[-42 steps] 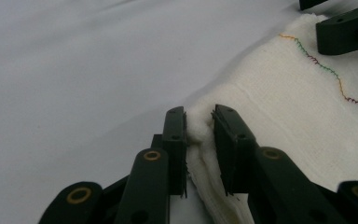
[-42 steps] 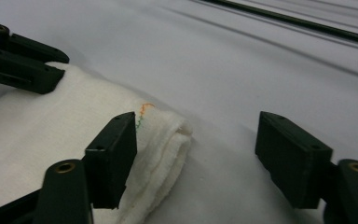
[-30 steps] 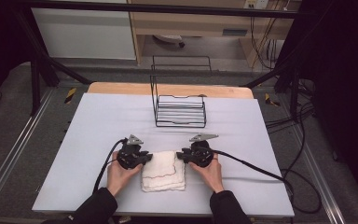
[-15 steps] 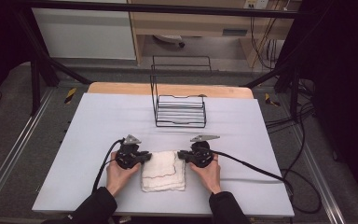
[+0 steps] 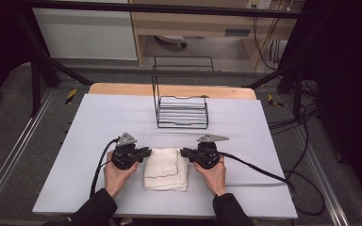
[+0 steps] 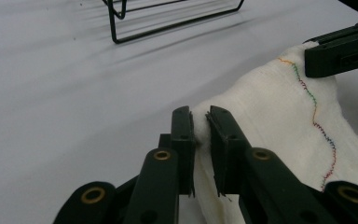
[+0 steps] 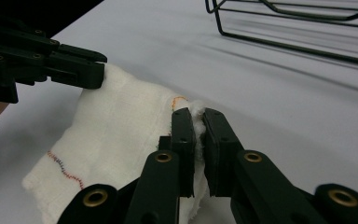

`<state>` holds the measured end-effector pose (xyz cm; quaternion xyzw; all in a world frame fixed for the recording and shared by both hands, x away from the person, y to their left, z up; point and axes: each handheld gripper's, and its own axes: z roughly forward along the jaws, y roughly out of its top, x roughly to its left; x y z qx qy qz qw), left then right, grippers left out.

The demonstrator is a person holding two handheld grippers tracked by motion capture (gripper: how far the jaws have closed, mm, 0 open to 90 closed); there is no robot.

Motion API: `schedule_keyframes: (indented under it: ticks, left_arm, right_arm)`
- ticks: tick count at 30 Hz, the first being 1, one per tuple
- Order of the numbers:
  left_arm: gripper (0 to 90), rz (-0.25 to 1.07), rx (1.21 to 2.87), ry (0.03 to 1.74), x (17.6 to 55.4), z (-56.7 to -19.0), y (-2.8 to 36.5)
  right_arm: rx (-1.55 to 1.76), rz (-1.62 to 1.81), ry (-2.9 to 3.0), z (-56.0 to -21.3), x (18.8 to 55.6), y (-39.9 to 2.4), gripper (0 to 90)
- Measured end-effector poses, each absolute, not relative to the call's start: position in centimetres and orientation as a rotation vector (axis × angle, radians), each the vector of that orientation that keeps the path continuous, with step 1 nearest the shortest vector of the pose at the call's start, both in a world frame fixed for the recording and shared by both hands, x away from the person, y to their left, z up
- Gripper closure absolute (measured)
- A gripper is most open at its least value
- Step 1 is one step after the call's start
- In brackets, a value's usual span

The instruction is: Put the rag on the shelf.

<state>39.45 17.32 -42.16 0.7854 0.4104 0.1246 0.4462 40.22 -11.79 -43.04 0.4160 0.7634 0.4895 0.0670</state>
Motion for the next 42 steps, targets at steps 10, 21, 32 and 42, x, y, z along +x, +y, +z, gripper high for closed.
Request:
schedule_keyframes:
  ticks: [10, 21, 32, 42]
  left_arm:
    - [80.5, 0.352, 1.888, 0.974, 38.7, -40.4, 17.5]
    - [80.7, 0.372, 1.84, 0.936, 37.9, -39.0, 17.4]
    - [80.8, 0.403, 1.8, 0.908, 37.4, -38.0, 17.5]
    - [80.9, 0.427, 1.776, 0.887, 36.8, -37.0, 17.4]
  right_arm:
    - [1.169, 1.51, 2.231, -41.1, 39.2, -11.9, 83.7]
    - [1.124, 1.554, 2.171, -39.7, 38.7, -12.4, 83.8]
    - [1.065, 1.57, 2.116, -38.4, 38.0, -12.5, 84.0]
    - [1.032, 1.593, 2.071, -37.5, 37.5, -12.6, 84.1]
